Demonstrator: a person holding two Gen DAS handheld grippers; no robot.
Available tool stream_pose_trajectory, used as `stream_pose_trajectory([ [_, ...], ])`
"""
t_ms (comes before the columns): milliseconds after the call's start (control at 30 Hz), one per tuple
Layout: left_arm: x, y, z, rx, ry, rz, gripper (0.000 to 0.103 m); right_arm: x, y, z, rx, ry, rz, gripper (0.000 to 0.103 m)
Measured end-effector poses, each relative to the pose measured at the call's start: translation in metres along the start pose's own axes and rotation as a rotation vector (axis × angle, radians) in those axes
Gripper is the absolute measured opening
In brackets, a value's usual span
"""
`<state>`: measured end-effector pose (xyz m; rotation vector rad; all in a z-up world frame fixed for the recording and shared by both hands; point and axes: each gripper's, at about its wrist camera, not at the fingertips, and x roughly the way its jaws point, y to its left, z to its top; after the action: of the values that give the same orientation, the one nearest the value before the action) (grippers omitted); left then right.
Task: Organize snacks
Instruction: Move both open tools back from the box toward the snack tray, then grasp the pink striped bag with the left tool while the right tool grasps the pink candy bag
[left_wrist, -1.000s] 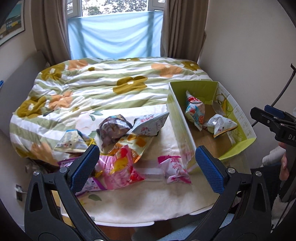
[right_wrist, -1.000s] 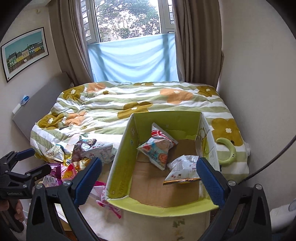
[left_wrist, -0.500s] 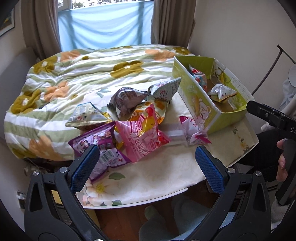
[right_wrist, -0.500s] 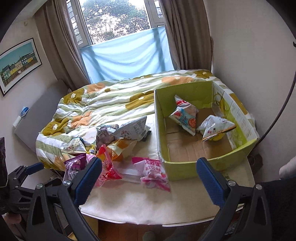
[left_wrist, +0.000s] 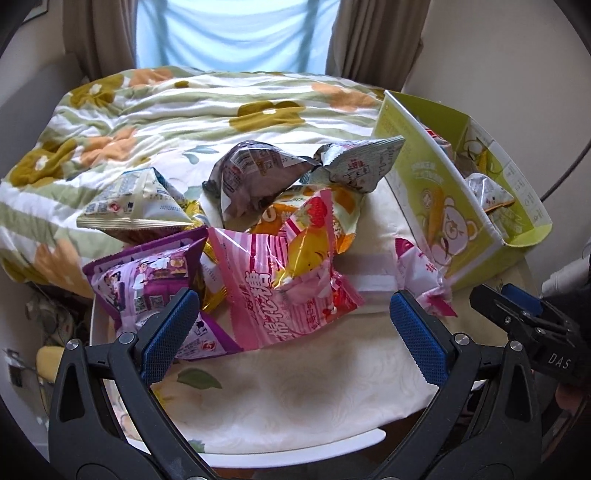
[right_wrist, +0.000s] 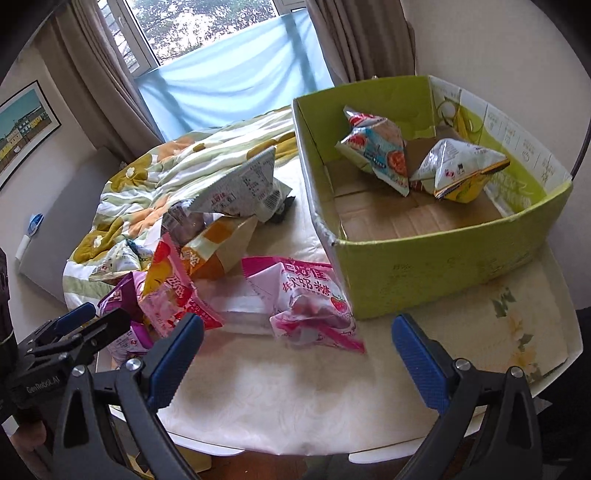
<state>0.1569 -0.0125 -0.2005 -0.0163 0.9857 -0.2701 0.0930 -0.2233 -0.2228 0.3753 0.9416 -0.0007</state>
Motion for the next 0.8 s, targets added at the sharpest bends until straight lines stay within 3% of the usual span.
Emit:
stream_pose_trajectory([
  [167, 0.033, 0.000, 0.007, -0.014, 0.017, 0.032, 0.102, 0.026, -0.009, 0.001, 0.024, 0.021, 0.002, 0.101],
  [433, 0.067, 0.004, 0.014, -0.061, 0.069, 0.036, 0.089, 0.056, -0.019, -0.004, 0.070, 0.061, 0.023, 0.101],
  [800, 0.073, 0.010, 0.004, -0.077, 0.108, 0.020, 0.073, 0.080, -0.033, -0.009, 0.133, 0.080, 0.042, 0.101],
])
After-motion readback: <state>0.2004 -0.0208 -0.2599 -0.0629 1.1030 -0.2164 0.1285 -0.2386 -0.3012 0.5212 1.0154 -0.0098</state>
